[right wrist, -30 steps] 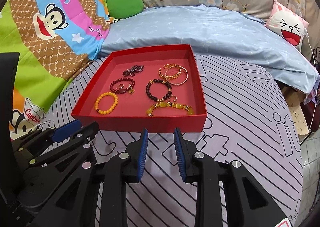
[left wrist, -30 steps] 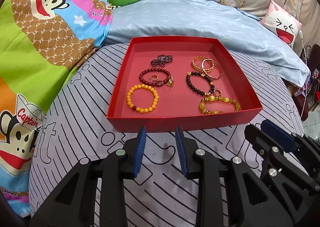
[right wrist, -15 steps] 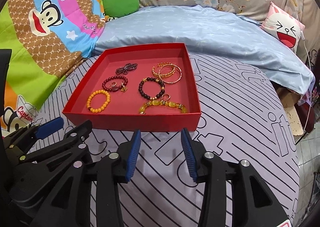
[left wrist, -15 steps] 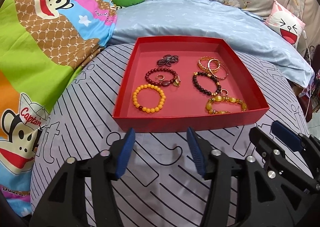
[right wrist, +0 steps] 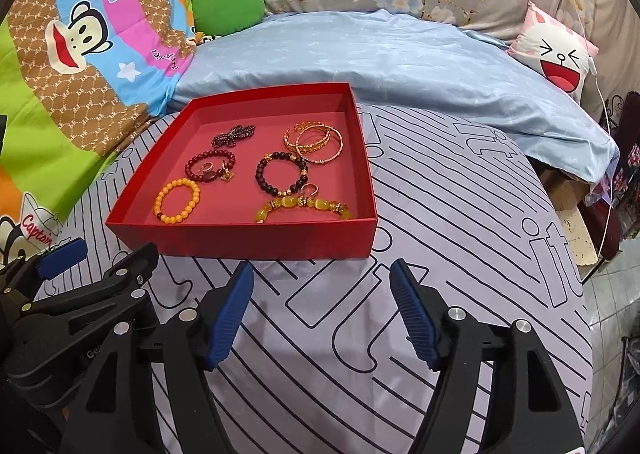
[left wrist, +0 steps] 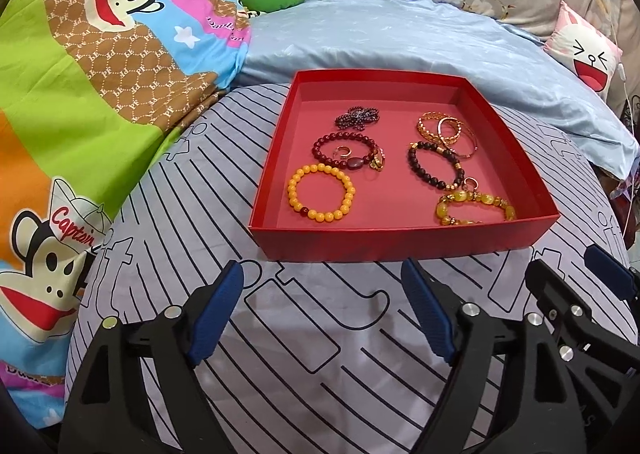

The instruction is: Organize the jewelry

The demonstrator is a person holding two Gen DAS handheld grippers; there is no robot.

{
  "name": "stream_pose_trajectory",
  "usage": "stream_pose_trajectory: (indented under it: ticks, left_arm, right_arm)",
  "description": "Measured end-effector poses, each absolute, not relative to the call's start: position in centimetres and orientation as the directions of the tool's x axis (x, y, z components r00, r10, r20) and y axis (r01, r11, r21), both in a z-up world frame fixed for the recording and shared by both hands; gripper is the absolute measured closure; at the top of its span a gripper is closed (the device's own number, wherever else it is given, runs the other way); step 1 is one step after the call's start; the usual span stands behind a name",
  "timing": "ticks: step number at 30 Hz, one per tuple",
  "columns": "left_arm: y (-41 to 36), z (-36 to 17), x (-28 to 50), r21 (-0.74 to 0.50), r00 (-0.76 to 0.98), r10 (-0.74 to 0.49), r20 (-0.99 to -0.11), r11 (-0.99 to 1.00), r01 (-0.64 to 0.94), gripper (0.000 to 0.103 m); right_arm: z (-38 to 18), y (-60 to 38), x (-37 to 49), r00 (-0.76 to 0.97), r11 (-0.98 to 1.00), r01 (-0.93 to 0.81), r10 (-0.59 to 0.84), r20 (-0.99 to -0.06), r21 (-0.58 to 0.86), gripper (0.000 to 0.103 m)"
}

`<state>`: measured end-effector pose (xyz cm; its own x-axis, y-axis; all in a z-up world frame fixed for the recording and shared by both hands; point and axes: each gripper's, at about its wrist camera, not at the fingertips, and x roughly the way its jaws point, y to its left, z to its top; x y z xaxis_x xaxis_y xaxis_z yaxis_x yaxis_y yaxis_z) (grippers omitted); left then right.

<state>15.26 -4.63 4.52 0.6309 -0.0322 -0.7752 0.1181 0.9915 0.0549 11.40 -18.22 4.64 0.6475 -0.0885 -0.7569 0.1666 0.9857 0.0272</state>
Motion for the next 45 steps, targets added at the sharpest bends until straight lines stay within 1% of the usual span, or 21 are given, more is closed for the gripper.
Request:
stream_pose_trajectory:
  ticks: [7, 11, 17, 27, 28, 31, 37, 42, 45]
  left_arm:
    - [-4.8, 4.4, 15.3, 0.061, 0.628, -0.024, -0.778, 0.992, 0.113, 0.024]
    - [-4.6, 4.4, 15.3, 0.061, 0.629, -0.018, -0.777, 0.993, 0.104, 0.021]
    - [-4.5, 4.4, 15.2, 0.065, 0.631, -0.013, -0.776, 0.993, 0.100, 0.019]
    - [-4.4, 4.4, 15.2, 0.061, 0.630, -0.012, -0.776, 0.994, 0.094, 0.019]
    - [-4.3, 4.4, 15.2, 0.060, 0.630, -0.011, -0.777, 0.994, 0.092, 0.019]
    - [-4.0, 4.5, 15.4, 0.056, 0.628, -0.006, -0.778, 0.995, 0.079, 0.018]
    - [-3.9, 4.2, 15.5, 0.044, 0.615, -0.005, -0.788, 0.997, 0.065, 0.016]
    - [-3.7, 4.0, 15.5, 0.046, 0.612, 0.006, -0.790, 0.998, 0.050, 0.011]
    - [-3.7, 3.9, 15.6, 0.050, 0.611, 0.010, -0.792, 0.998, 0.049, 0.011]
  right_arm:
    - [4.6, -18.4, 11.2, 0.645, 0.983, 0.186, -0.115, -0.756, 0.009, 0.032]
    - [4.6, -18.5, 11.2, 0.644, 0.980, 0.198, -0.127, -0.755, 0.004, 0.026]
    - [4.5, -18.7, 11.1, 0.647, 0.978, 0.206, -0.148, -0.748, -0.016, 0.020]
    - [4.7, -18.8, 11.0, 0.656, 0.976, 0.215, -0.168, -0.736, -0.031, 0.017]
    - [4.7, -18.9, 11.1, 0.656, 0.975, 0.219, -0.169, -0.736, -0.028, 0.016]
    - [4.5, -19.1, 11.0, 0.656, 0.974, 0.226, -0.167, -0.737, -0.019, 0.006]
    - [4.4, -19.1, 11.0, 0.656, 0.974, 0.228, -0.167, -0.736, -0.018, 0.007]
    - [4.2, -19.2, 11.0, 0.653, 0.974, 0.225, -0.161, -0.740, -0.014, 0.006]
    - [4.1, -19.2, 11.0, 0.651, 0.974, 0.225, -0.159, -0.742, -0.011, 0.006]
